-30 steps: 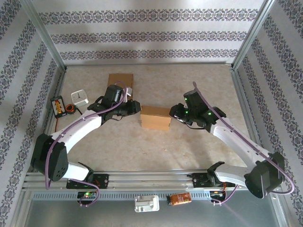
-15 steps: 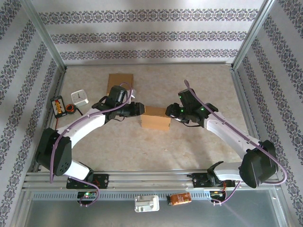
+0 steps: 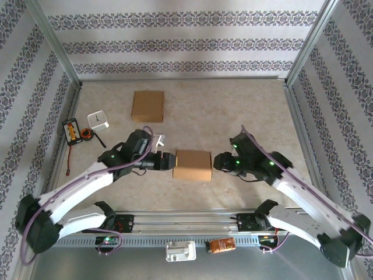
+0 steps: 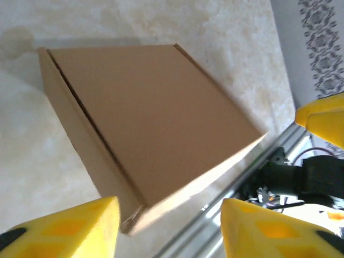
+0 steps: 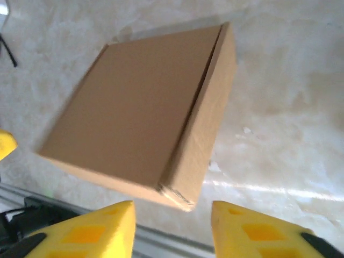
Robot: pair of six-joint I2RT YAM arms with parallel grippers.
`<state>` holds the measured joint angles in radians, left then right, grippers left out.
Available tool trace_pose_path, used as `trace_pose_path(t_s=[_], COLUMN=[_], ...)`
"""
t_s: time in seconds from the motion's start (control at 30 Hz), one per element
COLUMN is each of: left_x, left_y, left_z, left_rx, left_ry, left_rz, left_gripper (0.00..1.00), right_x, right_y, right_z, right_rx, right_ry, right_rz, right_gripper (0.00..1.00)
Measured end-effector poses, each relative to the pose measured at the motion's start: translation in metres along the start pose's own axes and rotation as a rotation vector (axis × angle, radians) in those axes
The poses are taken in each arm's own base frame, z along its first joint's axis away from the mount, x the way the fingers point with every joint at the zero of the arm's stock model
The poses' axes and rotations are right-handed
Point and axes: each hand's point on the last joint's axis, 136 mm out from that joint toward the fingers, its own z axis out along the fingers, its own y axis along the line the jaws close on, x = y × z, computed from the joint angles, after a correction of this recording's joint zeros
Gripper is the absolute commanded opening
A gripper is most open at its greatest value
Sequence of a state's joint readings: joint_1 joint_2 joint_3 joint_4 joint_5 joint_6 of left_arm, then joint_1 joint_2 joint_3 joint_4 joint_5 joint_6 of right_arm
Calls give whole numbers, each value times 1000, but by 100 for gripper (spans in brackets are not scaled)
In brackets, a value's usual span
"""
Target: Fold the paper box
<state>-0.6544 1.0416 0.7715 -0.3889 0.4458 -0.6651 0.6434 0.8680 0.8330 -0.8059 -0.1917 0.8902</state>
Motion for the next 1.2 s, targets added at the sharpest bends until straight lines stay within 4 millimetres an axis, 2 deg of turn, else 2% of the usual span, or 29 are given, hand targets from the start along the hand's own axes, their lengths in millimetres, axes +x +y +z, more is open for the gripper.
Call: trace_pose_path(t_s=[0.07, 0.13, 0.2, 0.3, 0.4, 0.5, 0.6, 0.67, 0.7, 0.73, 0.87, 0.97, 1.07, 1.2], left_x=[0, 3, 11, 35, 57, 64, 67, 59, 56, 51, 27, -7, -58, -138], left_y=[-1, 5, 18, 46, 66, 73, 69, 56, 55, 56, 62, 72, 90, 119], left_z=[-10, -7, 5, 32, 50, 67, 89, 100, 104, 106, 116, 126, 139, 157], left_rx=[4, -10, -39, -114, -155, -143, -109, -78, -86, -93, -150, -214, -281, -334], left_ry=[-36, -38, -2, 93, 154, 186, 214, 215, 213, 205, 137, 56, -40, -173], left_rz=[-13, -37, -71, -126, -158, -190, -202, -186, -192, -197, -199, -195, -187, -176], left_gripper=[59, 61, 63, 66, 68, 63, 50, 35, 31, 29, 29, 29, 29, 29], right_x=[5, 10, 17, 32, 45, 50, 51, 48, 46, 43, 21, -14, -65, -151], right_y=[-1, -5, -15, -34, -50, -53, -48, -41, -39, -39, -39, -37, -31, -22], right_z=[-10, -7, 8, 40, 64, 83, 103, 114, 117, 118, 126, 139, 157, 186], right_rx=[-29, -34, -6, 58, 97, 86, 61, 36, 32, 37, 84, 123, 141, 146], right_ry=[-13, -3, 40, 129, 192, 220, 244, 247, 245, 239, 191, 144, 78, -40], right_rz=[12, 20, 28, 48, 66, 73, 86, 91, 88, 95, 107, 135, 153, 146], right_gripper=[65, 77, 81, 82, 74, 63, 54, 43, 40, 37, 35, 36, 36, 36])
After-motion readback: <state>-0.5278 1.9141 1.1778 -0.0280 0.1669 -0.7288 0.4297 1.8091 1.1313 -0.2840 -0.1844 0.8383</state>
